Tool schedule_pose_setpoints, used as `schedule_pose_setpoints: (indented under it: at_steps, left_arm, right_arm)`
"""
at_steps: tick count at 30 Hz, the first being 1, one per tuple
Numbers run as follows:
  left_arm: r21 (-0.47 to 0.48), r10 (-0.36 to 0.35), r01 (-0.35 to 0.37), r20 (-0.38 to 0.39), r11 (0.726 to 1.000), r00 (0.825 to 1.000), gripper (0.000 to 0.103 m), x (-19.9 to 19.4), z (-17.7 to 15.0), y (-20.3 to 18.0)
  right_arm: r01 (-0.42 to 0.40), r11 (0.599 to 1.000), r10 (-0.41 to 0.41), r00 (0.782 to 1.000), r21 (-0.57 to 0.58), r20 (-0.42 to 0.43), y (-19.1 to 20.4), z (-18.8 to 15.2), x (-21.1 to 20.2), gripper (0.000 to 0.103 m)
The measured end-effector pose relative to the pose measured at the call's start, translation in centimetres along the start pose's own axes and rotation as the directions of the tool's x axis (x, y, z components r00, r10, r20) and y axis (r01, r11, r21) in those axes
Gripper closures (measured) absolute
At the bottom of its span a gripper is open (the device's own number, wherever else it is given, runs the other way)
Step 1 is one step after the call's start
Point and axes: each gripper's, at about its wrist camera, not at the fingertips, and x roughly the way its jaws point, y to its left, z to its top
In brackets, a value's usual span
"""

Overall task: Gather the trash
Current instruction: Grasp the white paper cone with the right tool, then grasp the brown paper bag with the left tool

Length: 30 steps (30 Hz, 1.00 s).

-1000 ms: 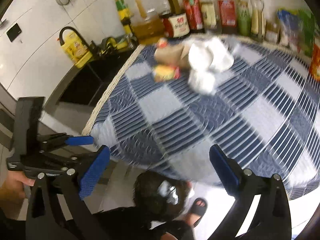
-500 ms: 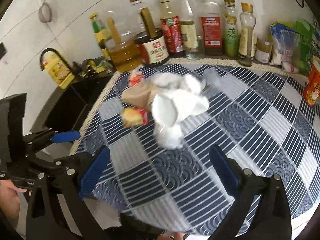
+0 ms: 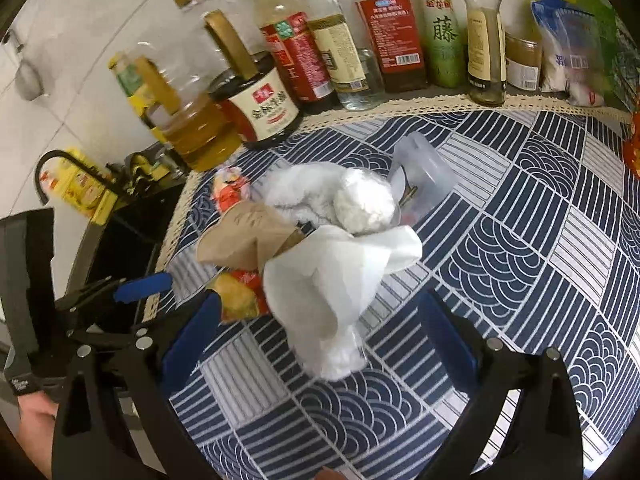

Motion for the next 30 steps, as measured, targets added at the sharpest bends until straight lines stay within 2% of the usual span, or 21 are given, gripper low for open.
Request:
schedule_pose_setpoints:
  at_steps: [3,10,14,20,23,30]
  left_arm:
    - [-0.007,0.0,0.0,-0.008,1.0,1.0,0.028,0.2,0.0,0.6]
    - [-0.022,0.005,-0.005,-0.017,1.0,1.0,0.028,0.2,0.1,1.5]
    - [-0.019,0.003,-0.003,-0.014,1.0,1.0,0.028,0.0,0.3,1.6]
    - [0.003,-0.004,0.004,-0.014,1.0,1.0,0.027,0.1,1.2,0.6]
    - [0.009,0.001,-0.001,-0.016,1.0,1.0,0.018,0.5,1.8,0.1]
    - [0.051,-0.008,0.009,-0.022,0.999,1.0,0.018,1.6,3.6,-2.0]
  right_arm:
    - [0.021,0.999,-0.021,1.0,0.031,-0.012,0.0,0.5,1.0,0.013]
    - [0.044,0.994,-0.038,0.997,0.097,-0.06,-0.7,1.0,2.8,0.038]
    - [0.041,0.995,-0.035,0.998,0.093,-0.056,-0.6,0.9,2.6,0.039]
    - [-0.008,0.994,0.014,0.998,0.11,-0.058,-1.0,0.2,1.3,0.039]
    - [-0.02,0.995,0.024,0.999,0.093,-0.041,-1.3,-0.3,-0.1,0.039]
    - [-0.021,0.997,0.022,1.0,0.07,-0.011,-2.5,-2.0,-3.0,0.039]
